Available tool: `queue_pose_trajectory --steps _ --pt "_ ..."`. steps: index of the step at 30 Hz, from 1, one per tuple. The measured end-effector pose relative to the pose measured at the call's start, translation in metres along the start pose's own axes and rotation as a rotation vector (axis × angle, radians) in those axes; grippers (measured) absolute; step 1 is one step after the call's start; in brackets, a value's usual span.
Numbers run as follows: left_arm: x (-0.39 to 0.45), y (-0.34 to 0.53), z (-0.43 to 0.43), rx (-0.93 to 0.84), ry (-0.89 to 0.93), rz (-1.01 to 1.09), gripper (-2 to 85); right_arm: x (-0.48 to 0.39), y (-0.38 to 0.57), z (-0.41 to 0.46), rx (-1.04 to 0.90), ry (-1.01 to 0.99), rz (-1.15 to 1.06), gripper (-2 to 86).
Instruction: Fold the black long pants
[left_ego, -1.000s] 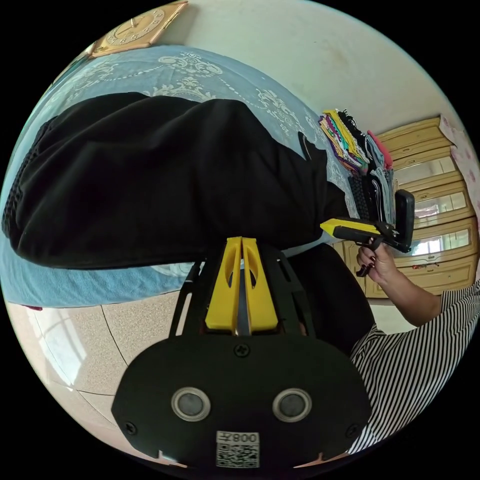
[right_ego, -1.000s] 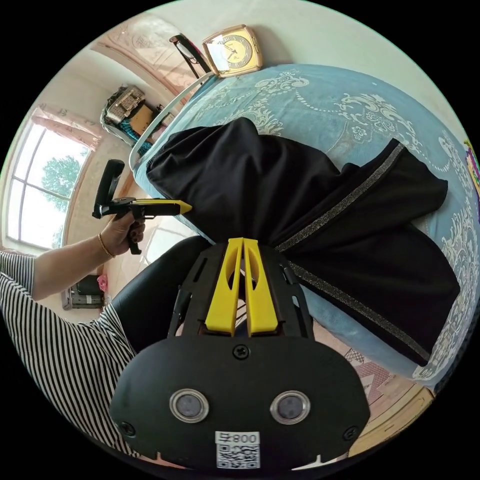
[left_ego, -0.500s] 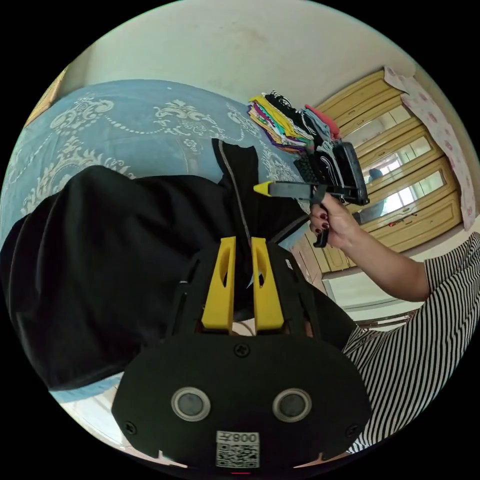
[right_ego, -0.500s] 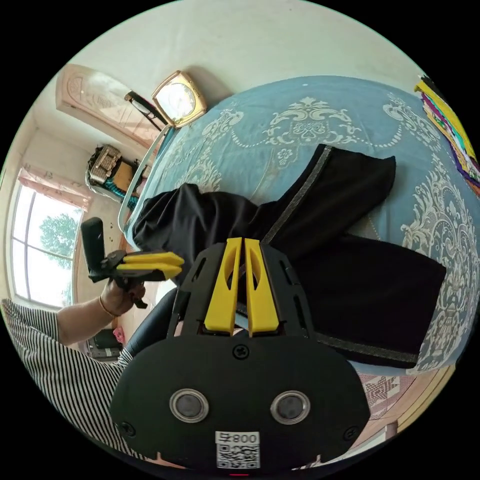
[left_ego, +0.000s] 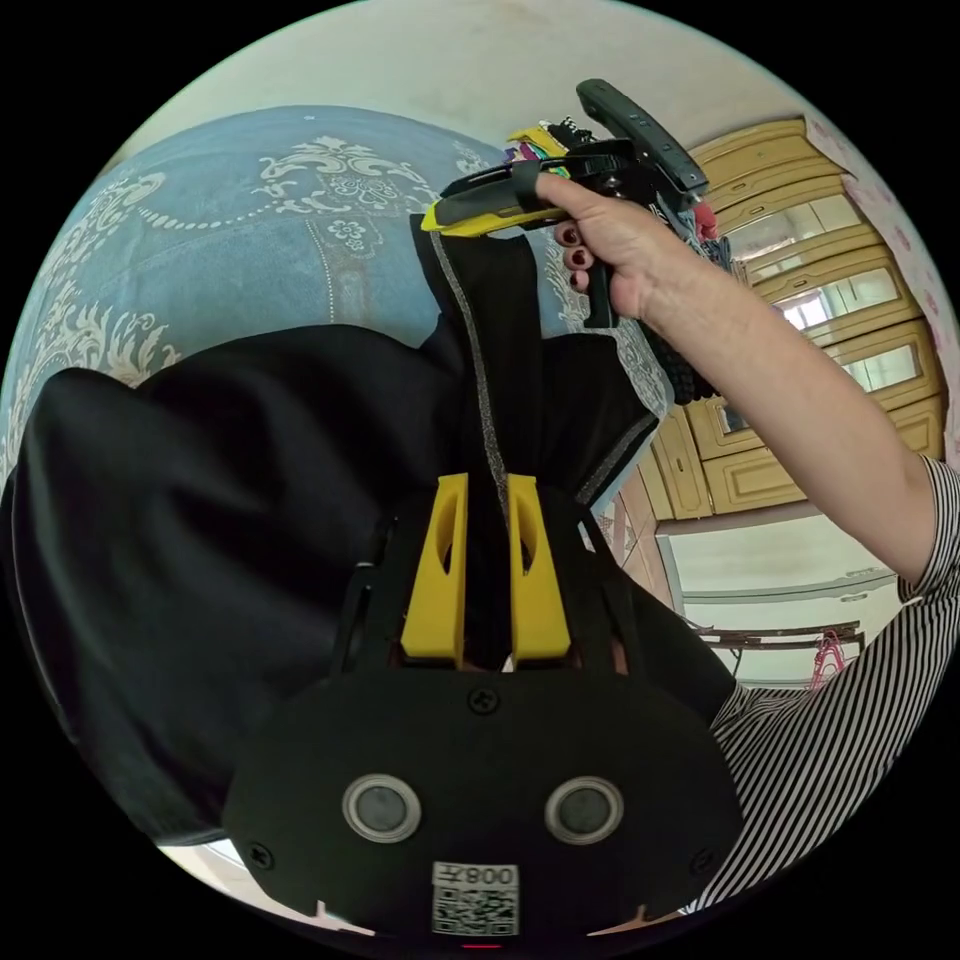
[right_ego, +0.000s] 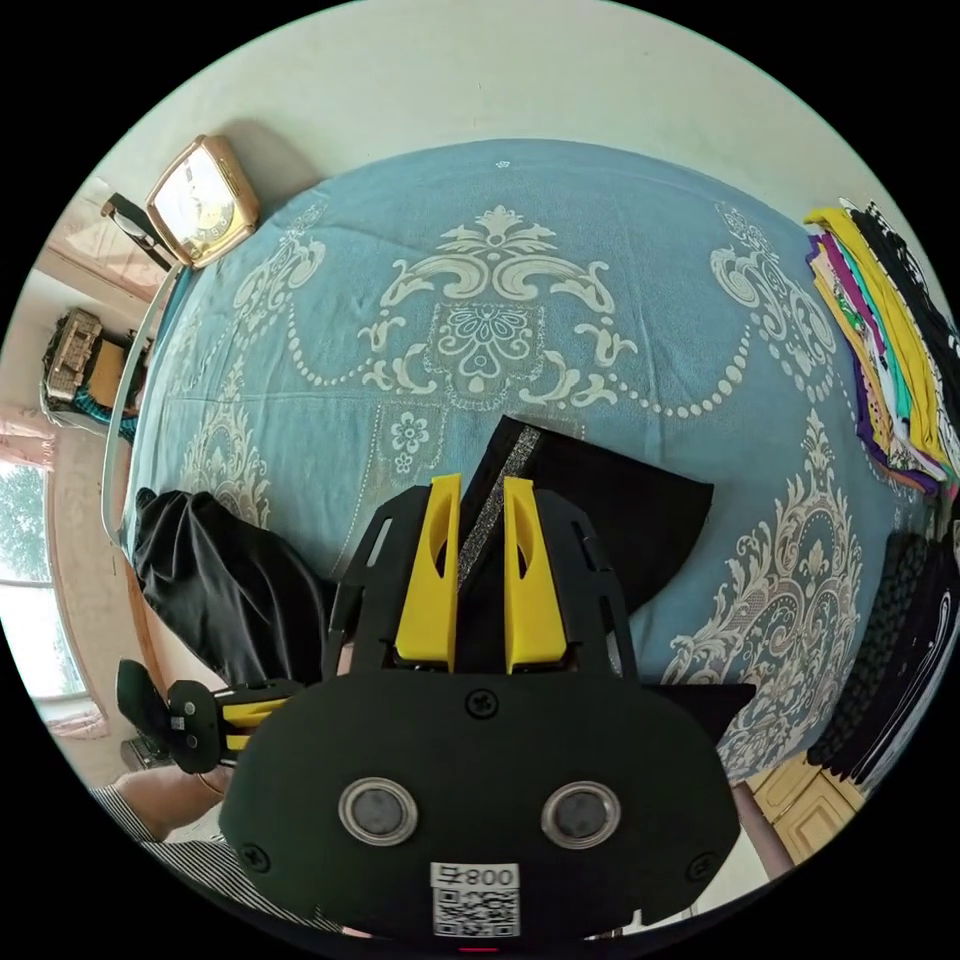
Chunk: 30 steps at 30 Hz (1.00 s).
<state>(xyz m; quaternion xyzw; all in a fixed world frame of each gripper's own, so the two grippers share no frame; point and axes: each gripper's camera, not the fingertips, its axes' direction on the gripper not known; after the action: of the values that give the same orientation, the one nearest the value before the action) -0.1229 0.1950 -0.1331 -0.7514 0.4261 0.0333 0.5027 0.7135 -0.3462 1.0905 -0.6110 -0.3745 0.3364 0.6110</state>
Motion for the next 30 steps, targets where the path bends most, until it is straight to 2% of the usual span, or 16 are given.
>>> queue_pose_trajectory --steps 7,11,17,20,25,30 --pt "-0.021 -0.019 0.054 -0.011 -0.014 0.032 4.0 -0.022 -0.002 -0.031 -0.042 0.144 -0.034 5.6" --pt "-0.032 -0.029 0.082 -0.011 -0.015 0.039 3.0 -0.016 0.007 -0.057 -0.032 0.125 -0.028 3.6" --pt "-0.043 -0.04 0.113 0.015 -0.013 0.058 2.7 0.021 0.032 -0.126 0.042 -0.062 0.041 1.8" --pt "-0.043 -0.044 0.123 0.047 -0.007 0.086 2.6 0.052 0.057 -0.175 0.142 -0.221 0.082 1.5" --pt "-0.036 -0.051 0.146 0.06 -0.026 0.176 2.5 0.13 0.128 -0.25 0.333 -0.568 0.197 1.3" --pt "-0.024 -0.06 0.184 0.007 -0.07 0.285 2.4 0.197 0.208 -0.287 0.449 -0.728 0.324 1.3"
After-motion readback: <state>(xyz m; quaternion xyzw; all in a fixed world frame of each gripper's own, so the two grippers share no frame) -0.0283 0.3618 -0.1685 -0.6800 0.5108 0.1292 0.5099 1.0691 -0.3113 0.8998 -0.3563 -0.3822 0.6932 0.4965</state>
